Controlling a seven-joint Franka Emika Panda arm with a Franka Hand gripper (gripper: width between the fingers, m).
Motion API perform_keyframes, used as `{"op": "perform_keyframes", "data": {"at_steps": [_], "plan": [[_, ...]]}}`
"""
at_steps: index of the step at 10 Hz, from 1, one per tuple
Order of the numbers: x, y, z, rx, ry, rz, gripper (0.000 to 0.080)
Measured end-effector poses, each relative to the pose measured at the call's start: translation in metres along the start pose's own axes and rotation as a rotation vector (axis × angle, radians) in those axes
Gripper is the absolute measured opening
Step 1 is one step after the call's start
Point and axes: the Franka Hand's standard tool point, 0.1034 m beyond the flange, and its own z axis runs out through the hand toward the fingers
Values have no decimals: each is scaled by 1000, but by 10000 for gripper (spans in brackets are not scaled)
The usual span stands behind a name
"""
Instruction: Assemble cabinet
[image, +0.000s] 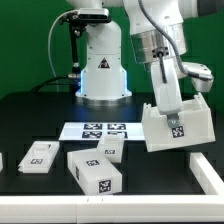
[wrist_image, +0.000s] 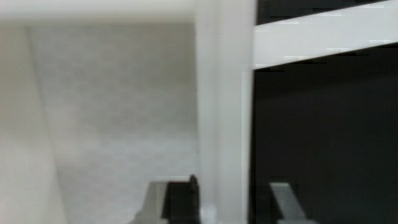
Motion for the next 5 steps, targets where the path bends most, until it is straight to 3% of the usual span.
{"op": "perform_keyframes", "data": {"at_steps": [1,2,3,5], "plan": [[16,-12,-7,-53,-32,-45,90],[29,-32,-11,-66,-53,-49,90],[35,-39,-8,-57,-46,-40,90],[34,-36,-5,-63,-45,-45,90]]}}
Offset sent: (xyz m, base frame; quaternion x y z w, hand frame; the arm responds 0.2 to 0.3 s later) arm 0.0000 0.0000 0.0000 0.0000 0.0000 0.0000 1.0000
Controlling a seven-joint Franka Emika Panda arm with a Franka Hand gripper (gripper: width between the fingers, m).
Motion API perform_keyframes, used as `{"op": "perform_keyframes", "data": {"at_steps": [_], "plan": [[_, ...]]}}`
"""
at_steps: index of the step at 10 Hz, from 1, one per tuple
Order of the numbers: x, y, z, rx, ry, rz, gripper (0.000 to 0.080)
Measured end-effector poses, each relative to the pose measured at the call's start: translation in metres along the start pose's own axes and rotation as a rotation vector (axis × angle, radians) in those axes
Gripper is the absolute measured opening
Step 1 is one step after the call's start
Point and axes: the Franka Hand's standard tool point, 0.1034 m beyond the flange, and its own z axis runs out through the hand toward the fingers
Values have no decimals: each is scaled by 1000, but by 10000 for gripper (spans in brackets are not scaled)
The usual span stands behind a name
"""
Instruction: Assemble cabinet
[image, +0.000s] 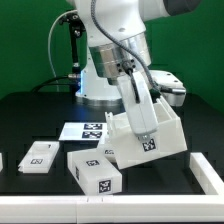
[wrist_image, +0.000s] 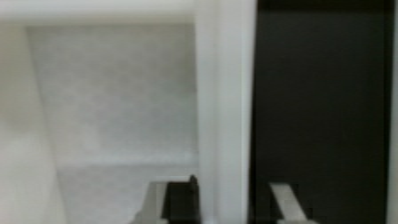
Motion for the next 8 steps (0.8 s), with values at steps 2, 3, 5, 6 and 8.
{"op": "perform_keyframes", "data": {"at_steps": [2,3,5,6,8], "plan": [[1,-6,12,-1,5,7,90],[-4,-16,17,-5,2,29,90],[-23,-42,13,11,-11,35,90],[-22,-41,14,12,-8,28,90],[-21,-40,16,9,-8,28,90]]}}
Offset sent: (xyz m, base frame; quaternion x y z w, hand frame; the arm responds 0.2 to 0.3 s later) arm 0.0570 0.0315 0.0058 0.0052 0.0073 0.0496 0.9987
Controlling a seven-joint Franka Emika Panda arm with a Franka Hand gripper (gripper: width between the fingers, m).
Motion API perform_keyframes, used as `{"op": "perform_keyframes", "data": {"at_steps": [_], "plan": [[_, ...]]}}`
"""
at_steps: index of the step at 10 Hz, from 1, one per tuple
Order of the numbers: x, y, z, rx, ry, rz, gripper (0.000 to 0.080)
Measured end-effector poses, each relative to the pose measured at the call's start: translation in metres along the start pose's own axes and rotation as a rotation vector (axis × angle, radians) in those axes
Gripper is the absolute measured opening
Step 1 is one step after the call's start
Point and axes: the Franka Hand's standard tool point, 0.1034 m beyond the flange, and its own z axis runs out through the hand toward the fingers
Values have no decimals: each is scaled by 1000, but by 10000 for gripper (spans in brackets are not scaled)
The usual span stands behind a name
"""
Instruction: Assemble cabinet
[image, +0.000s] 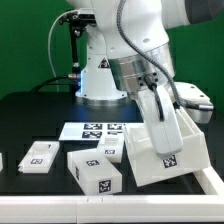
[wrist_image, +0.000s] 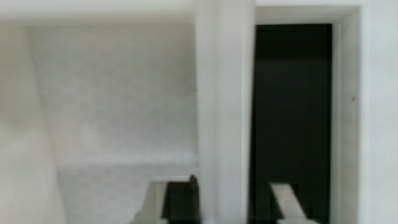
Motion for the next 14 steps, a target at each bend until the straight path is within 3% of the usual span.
{"op": "perform_keyframes", "data": {"at_steps": [2,3,5,7,14], "plan": [[2,0,1,-7,-2,10,90],[9,-4,1,-23,-8,43,90],[16,-18,10,-22,-1,67,90],[6,-21,24,-38,1,80,90],[1,-26,26,-41,21,49,90]]}}
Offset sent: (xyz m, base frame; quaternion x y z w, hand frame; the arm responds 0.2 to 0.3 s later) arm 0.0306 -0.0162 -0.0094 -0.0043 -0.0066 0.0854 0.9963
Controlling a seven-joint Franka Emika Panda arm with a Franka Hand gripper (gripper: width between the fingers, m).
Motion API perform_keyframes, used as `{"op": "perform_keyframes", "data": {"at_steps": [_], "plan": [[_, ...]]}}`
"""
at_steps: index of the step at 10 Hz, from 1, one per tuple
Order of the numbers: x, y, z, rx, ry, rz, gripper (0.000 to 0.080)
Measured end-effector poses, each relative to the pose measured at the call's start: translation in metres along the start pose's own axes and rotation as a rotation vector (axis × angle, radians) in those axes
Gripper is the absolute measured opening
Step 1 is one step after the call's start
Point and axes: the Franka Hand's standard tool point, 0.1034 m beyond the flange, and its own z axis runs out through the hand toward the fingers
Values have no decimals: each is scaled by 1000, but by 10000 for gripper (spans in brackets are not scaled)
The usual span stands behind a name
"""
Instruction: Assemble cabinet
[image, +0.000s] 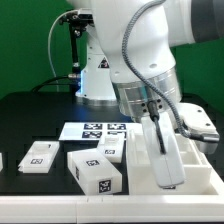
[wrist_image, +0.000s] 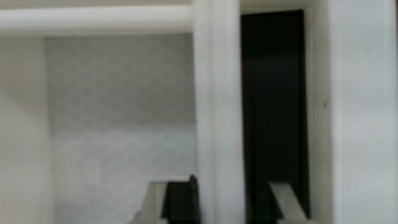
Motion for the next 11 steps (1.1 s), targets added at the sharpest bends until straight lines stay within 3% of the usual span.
{"op": "perform_keyframes", "data": {"at_steps": [3,10,11], "plan": [[-1,-14,-1,-1,80,-49,90],[-1,-15,-1,3,101,-53,90],[-1,-18,-1,38,106,24,90]]}}
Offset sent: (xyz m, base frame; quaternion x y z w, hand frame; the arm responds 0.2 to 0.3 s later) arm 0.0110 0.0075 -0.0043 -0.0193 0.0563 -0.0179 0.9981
